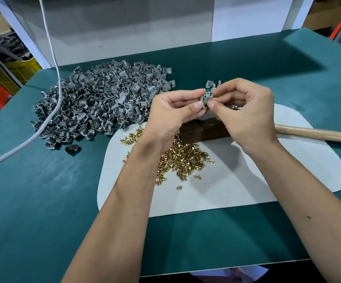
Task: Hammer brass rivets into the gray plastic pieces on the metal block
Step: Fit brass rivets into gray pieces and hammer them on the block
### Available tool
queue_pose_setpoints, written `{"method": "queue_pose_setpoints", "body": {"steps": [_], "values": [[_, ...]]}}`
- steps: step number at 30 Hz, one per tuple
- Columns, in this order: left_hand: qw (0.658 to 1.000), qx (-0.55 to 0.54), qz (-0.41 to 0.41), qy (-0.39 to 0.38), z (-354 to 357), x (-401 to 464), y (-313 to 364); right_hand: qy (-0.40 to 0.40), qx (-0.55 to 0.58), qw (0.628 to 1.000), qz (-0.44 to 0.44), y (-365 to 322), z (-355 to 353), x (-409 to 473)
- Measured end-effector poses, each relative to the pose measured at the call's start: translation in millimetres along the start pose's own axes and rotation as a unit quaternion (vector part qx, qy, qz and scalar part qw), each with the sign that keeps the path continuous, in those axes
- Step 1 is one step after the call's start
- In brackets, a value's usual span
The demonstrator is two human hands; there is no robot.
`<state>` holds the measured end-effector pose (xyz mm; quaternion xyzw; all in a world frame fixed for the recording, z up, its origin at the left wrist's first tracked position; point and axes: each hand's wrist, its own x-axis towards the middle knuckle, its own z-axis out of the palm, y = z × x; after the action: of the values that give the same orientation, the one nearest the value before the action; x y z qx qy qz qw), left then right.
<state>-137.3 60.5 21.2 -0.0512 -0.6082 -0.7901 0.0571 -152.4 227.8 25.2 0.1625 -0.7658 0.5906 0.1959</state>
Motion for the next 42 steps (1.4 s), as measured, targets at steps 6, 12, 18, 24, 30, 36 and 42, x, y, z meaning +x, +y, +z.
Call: {"method": "queue_pose_setpoints", "body": {"steps": [6, 12, 18, 24, 30, 36, 42], "values": [[1.000, -0.003, 0.000, 0.006, -0.2, -1.0, 1.4, -0.011, 0.016, 1.000, -0.013, 1.6, 0.8, 0.4], [1.000, 0.010, 0.001, 0.011, 1.8, -1.8, 1.7, -0.026, 0.019, 0.999, -0.022, 4.6, 0.9, -0.3], [1.000, -0.004, 0.001, -0.002, 2.6, -3.6, 4.9, -0.041, 0.045, 0.998, -0.015, 6.2, -0.9, 2.0], [1.000, -0.005, -0.001, -0.005, 2.8, -4.7, 6.1, -0.044, 0.058, 0.997, -0.008, 6.6, -0.4, 1.6], [1.000, -0.004, -0.005, 0.004, 3.6, -2.8, 3.6, -0.028, 0.035, 0.999, -0.008, 6.2, 0.8, 0.3], [0.998, -0.054, -0.030, 0.023, -0.4, -2.8, 7.9, -0.050, 0.000, 0.996, -0.074, 0.0, -2.0, 1.7], [0.996, -0.069, -0.058, 0.016, -2.5, -4.0, 10.0, -0.046, -0.056, 0.989, -0.128, -1.2, -4.3, 0.5]]}}
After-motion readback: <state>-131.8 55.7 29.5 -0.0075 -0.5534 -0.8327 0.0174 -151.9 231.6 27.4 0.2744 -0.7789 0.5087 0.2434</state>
